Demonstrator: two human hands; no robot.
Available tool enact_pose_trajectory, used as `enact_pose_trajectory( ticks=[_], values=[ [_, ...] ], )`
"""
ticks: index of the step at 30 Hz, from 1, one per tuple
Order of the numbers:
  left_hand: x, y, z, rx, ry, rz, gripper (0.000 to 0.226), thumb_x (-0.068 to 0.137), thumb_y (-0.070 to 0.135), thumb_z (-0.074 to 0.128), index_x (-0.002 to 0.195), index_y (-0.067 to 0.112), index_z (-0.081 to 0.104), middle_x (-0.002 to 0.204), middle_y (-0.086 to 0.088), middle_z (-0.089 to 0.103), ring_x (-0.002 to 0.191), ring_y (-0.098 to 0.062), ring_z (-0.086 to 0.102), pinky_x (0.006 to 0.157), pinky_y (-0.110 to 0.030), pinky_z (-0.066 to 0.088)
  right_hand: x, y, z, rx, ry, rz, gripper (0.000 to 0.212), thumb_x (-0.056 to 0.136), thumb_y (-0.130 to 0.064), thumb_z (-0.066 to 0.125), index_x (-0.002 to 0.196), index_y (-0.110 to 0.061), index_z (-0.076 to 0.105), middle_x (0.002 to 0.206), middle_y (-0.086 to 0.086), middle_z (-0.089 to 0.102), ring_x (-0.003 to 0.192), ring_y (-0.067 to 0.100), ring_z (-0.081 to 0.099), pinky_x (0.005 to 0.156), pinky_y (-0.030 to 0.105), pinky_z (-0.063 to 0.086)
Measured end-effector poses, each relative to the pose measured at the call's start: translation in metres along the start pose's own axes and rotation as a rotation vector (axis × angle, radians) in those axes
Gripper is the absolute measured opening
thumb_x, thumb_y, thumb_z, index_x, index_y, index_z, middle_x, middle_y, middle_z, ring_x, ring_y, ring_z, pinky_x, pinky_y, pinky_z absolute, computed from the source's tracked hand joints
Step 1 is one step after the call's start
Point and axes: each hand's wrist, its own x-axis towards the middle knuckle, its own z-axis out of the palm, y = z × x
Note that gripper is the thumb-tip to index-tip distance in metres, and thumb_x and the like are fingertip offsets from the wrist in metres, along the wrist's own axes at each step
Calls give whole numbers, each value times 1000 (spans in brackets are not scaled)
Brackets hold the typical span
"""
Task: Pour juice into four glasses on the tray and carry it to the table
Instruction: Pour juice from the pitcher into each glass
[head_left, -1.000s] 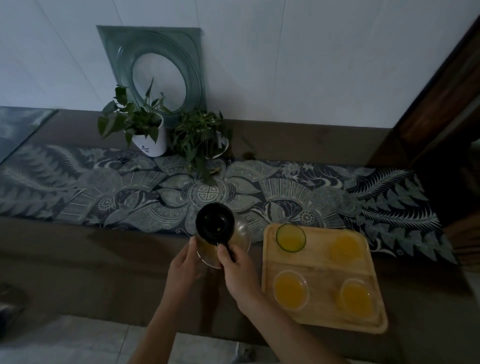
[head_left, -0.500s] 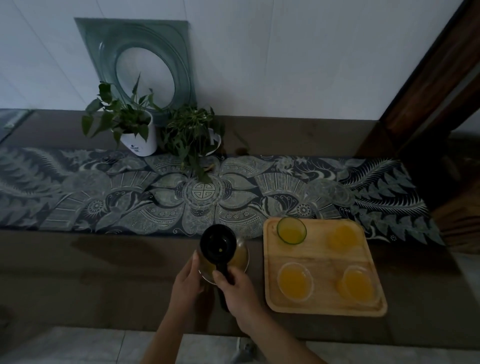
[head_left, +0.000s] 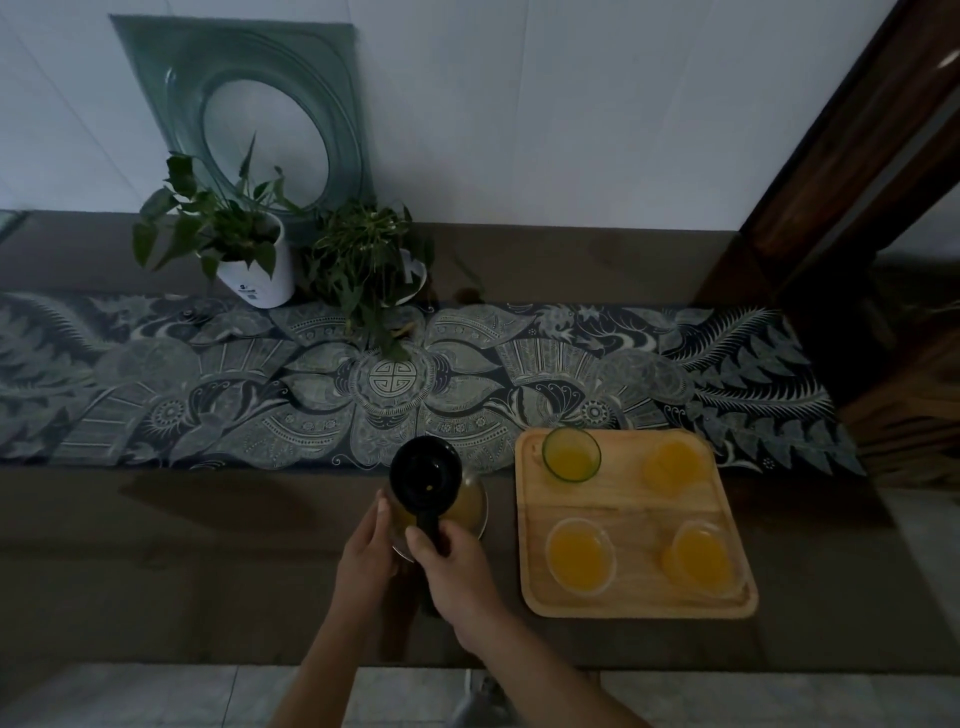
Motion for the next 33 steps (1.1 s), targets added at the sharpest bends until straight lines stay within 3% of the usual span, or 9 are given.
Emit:
enact_pose_trajectory(
  ticks=[4,9,12,15,21,26,29,31,33],
  values=[
    [2,-3,-1,-11,-10,-11,50,104,54,43,135,20,61,124,-5,68,114,-26,66,95,-44,54,2,0,0,-16,0,1,20,96,-44,63,103,-26,68,100,-8,72,93,5,66,79,24,49],
    [4,-14,-1,-31,64,-34,46,104,51,42,143,31,56,135,-1,66,126,-20,60,108,-47,47,6,0,4,-28,-10,-4,23,96,-42,63,99,-20,67,96,-3,71,87,6,66,70,18,46],
    [2,-16,-7,-21,104,-66,45,103,53,44,144,38,53,135,-1,66,122,-19,62,106,-48,48,7,1,13,-46,-35,-9,23,96,-43,62,99,-20,67,96,-4,71,84,1,65,67,15,45],
    [-3,-12,-15,32,117,-51,47,103,56,42,145,39,52,140,4,62,131,-19,56,111,-49,43,6,2,21,-74,-37,-12,23,96,-44,63,97,-21,66,93,-8,70,81,-6,63,62,10,43],
    [-17,-1,-18,-9,169,-46,44,99,65,41,127,41,66,124,4,71,118,-20,65,103,-53,50,6,2,23,-70,-85,-12,21,97,-44,62,100,-23,65,97,-7,71,87,2,65,70,17,47],
    [-40,-4,-5,-113,213,-90,30,94,67,49,106,51,71,102,0,78,100,-24,74,94,-54,57,1,-6,-1,-145,-171,15,36,95,-60,55,96,-27,69,91,-11,70,83,-1,64,63,15,43],
    [-61,-9,8,-75,278,-60,46,90,74,46,106,39,71,94,2,75,94,-23,72,88,-48,57,-6,-8,-22,-254,-233,36,51,91,-74,42,84,-29,65,91,-6,68,90,12,64,74,28,45],
    [-76,-15,16,-18,395,-30,56,93,72,44,121,30,67,111,1,73,109,-26,67,99,-52,53,-14,-8,-43,-302,-250,-6,57,91,-75,39,85,-25,68,89,-8,68,86,9,63,77,32,46],
    [-94,-18,27,-2,521,26,62,93,70,47,129,21,64,122,-3,70,117,-26,64,102,-52,52,-26,-10,-74,-298,-269,-19,51,92,-72,44,98,-27,69,96,-14,68,89,0,62,77,27,47]
  ],
)
